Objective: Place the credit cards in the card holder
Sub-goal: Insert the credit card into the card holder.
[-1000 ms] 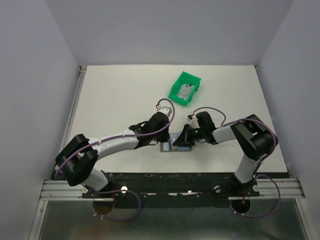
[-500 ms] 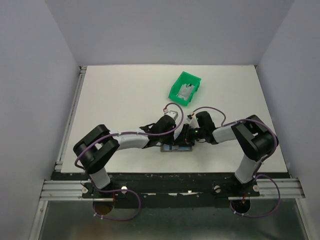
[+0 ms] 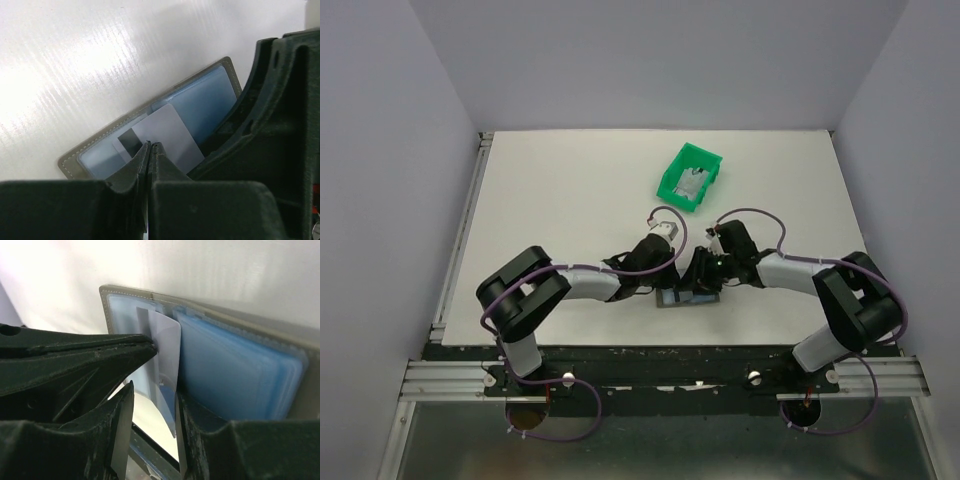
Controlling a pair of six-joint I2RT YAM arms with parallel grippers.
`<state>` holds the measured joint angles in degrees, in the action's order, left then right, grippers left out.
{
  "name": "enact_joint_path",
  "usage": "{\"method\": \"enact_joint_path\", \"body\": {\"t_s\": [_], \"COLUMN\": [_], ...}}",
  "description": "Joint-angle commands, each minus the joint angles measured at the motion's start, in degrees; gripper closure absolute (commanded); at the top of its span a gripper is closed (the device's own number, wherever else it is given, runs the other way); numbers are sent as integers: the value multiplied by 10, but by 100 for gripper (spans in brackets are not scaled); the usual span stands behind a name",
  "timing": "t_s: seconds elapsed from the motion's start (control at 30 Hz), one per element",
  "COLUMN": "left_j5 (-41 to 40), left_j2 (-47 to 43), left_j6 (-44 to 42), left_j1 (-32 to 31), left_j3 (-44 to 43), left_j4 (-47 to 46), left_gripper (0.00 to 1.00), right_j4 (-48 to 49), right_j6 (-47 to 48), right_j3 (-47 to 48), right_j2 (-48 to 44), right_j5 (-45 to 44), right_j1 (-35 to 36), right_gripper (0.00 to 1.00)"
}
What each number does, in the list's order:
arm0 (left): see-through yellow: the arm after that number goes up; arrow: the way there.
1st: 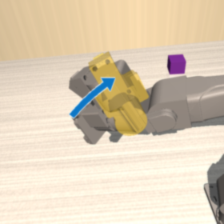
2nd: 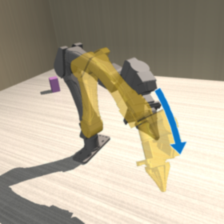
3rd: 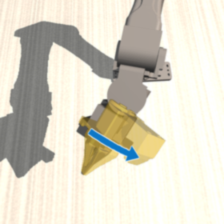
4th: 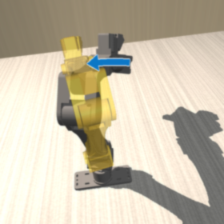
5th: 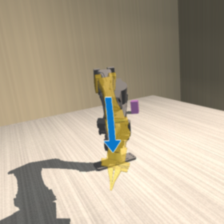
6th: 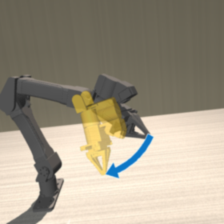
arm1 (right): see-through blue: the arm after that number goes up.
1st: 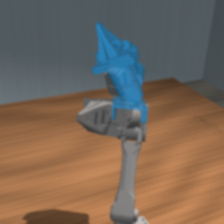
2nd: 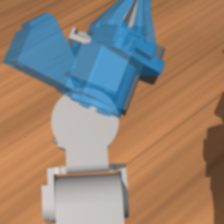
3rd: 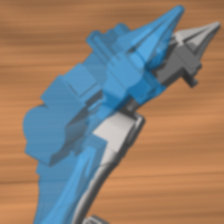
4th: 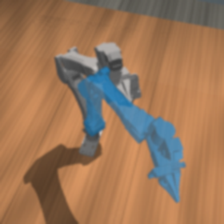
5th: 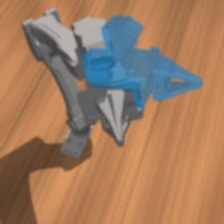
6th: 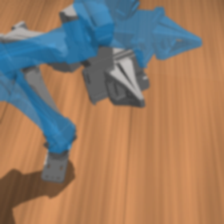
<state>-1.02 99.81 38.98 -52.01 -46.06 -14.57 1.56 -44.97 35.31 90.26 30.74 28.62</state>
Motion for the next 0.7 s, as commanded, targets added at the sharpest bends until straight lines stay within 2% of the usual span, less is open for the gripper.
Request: {"method": "enact_joint_path", "body": {"t_s": [0.0, 0.33, 0.67], "left_j5": [9, 30, 32], "left_j2": [49, 63, 53], "left_j6": [7, 7, -1], "left_j1": [-5, -5, -5], "left_j3": [41, 37, 34], "left_j4": [64, 61, 66], "left_gripper": [91, 91, 91], "right_j4": [-127, -199, -177], "right_j6": [39, 43, 81], "right_j3": [22, 36, 36], "right_j2": [-39, -90, -102], "right_j5": [-90, -151, -167], "right_j1": [3, 3, 2], "right_gripper": [54, 53, 60]}}
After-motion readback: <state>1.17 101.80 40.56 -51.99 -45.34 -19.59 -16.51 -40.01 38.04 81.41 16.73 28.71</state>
